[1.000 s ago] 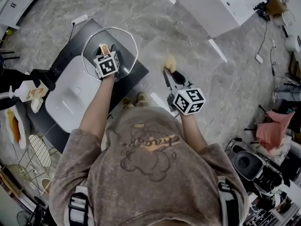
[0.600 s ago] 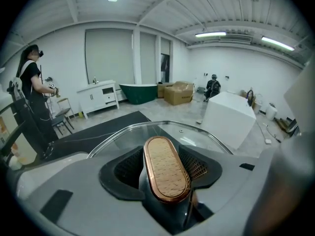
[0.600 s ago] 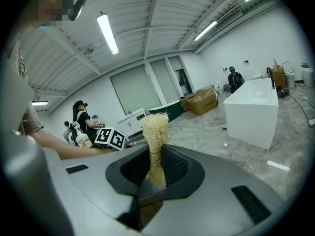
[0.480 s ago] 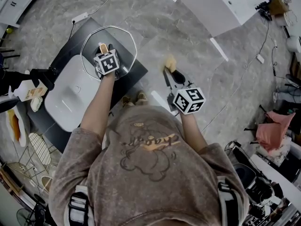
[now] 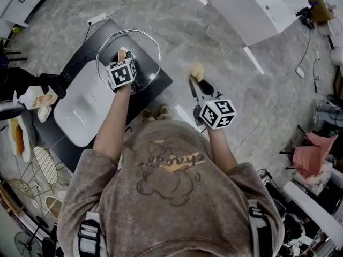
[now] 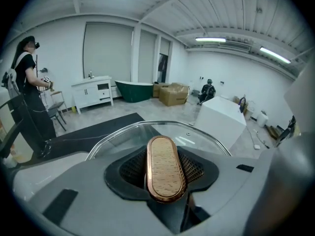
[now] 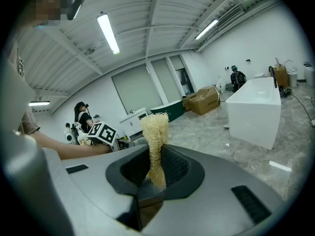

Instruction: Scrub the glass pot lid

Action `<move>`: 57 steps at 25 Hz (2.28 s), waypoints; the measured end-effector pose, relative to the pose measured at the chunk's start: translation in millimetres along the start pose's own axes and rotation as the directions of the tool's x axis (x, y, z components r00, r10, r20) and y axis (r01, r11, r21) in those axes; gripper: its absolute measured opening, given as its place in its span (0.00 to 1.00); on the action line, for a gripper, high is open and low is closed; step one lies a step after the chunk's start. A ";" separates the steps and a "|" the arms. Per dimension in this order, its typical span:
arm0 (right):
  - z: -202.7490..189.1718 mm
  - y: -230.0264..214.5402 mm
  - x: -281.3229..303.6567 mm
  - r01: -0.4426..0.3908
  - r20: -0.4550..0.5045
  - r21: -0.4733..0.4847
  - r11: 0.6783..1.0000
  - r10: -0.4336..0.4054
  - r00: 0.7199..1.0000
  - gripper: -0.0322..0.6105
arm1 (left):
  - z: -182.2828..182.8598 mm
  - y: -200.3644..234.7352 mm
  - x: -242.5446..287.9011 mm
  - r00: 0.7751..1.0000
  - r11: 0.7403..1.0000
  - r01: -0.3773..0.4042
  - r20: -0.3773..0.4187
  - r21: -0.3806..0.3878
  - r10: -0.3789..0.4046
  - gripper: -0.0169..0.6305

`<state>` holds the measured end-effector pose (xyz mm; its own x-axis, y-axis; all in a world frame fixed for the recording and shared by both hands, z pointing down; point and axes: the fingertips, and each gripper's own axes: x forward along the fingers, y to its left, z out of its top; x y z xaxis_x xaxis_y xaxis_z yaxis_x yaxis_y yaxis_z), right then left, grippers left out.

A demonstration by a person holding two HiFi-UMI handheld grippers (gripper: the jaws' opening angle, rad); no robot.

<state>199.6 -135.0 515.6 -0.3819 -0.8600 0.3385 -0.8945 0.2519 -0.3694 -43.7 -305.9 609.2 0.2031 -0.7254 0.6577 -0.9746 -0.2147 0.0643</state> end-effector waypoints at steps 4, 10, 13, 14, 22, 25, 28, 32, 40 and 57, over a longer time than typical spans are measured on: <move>3.1 5.2 7.1 -0.017 0.006 -0.011 1.000 0.017 1.000 0.14 | 22.7 -5.7 -20.5 0.997 0.998 0.061 0.051 0.000 -0.061 0.31; 11.7 12.7 12.2 -0.030 0.024 -0.025 0.999 0.030 0.999 0.14 | 56.4 -20.9 -67.5 0.964 0.971 0.227 0.159 -0.079 -0.213 0.31; 15.4 21.4 15.1 -0.044 0.031 -0.035 0.998 0.045 0.998 0.14 | 68.9 -22.3 -92.9 0.924 0.927 0.342 0.235 -0.155 -0.302 0.31; 16.0 25.0 15.9 -0.050 0.032 -0.040 0.998 0.052 0.998 0.14 | 72.3 -21.8 -100.9 0.907 0.906 0.382 0.260 -0.182 -0.331 0.31; 18.5 60.6 21.1 -0.113 0.017 -0.083 0.990 0.115 0.993 0.14 | 77.0 -9.8 -158.5 0.737 0.636 0.669 0.451 -0.384 -0.503 0.31; 19.6 77.3 23.0 -0.147 0.010 -0.100 0.984 0.148 0.989 0.14 | 73.4 -10.8 -177.8 0.665 0.502 0.747 0.504 -0.436 -0.552 0.31; 18.7 92.4 27.4 -0.173 0.004 -0.114 0.978 0.175 0.985 0.14 | 67.4 -12.2 -193.8 0.598 0.376 0.799 0.551 -0.469 -0.582 0.31; 18.0 110.2 35.1 -0.204 -0.001 -0.130 0.970 0.206 0.979 0.14 | 59.7 -12.7 -210.2 0.505 0.204 0.847 0.625 -0.491 -0.596 0.31; 36.4 155.5 42.1 -0.297 0.004 -0.194 0.935 0.303 0.953 0.14 | 48.8 -17.5 -216.4 0.459 0.092 0.854 0.660 -0.512 -0.594 0.31; 114.3 204.9 57.3 -0.347 0.078 -0.394 0.851 0.408 0.910 0.14 | 49.2 -59.3 -223.7 0.381 0.046 0.865 0.595 -0.499 -0.708 0.31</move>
<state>21.0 -183.5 360.4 -0.6940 -0.7143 0.0901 -0.7199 0.6881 -0.0904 -26.7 -163.1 421.4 0.8232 -0.5137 -0.2417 0.0840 -0.3109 0.9467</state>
